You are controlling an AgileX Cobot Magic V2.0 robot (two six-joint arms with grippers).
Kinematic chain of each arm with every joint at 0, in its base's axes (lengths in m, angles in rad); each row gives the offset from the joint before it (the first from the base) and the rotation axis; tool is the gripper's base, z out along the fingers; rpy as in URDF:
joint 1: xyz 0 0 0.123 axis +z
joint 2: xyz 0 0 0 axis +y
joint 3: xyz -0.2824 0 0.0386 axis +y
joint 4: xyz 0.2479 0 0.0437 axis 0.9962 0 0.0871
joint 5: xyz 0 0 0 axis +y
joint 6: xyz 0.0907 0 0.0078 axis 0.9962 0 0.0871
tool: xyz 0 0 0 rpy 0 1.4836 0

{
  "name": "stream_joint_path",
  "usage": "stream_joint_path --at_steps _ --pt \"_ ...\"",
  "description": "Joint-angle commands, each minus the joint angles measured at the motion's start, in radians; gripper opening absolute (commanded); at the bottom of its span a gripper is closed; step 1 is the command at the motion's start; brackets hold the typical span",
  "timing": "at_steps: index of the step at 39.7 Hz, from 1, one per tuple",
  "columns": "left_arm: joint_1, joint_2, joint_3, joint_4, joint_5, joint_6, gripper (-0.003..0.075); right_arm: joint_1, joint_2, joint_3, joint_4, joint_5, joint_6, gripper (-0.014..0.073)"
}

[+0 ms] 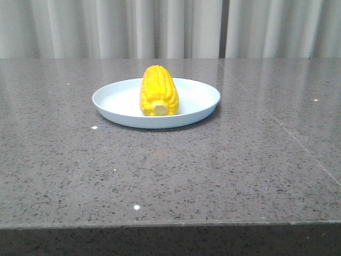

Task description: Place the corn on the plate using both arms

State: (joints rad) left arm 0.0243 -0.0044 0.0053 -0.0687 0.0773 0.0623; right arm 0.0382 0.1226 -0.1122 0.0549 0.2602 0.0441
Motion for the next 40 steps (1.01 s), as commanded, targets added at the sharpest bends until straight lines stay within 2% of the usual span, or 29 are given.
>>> stream_joint_path --at_steps 1,7,9,17,40 --pt "0.004 -0.020 0.003 -0.009 -0.084 0.002 -0.0020 -0.009 -0.008 0.040 0.015 -0.163 -0.019 -0.0069" --pt "0.004 -0.020 0.003 -0.009 -0.084 0.002 -0.0020 -0.020 -0.059 0.137 0.021 -0.214 -0.019 -0.0069" --pt "0.004 -0.020 0.003 -0.009 -0.084 0.002 -0.0020 -0.030 -0.075 0.133 0.023 -0.171 -0.019 -0.0069" --pt "0.004 -0.020 0.003 -0.009 -0.084 0.002 -0.0020 -0.052 -0.154 0.134 0.023 -0.149 -0.019 -0.0069" --pt "0.004 -0.020 0.003 -0.009 -0.084 0.002 -0.0020 -0.052 -0.150 0.134 0.023 -0.156 -0.019 -0.0069"
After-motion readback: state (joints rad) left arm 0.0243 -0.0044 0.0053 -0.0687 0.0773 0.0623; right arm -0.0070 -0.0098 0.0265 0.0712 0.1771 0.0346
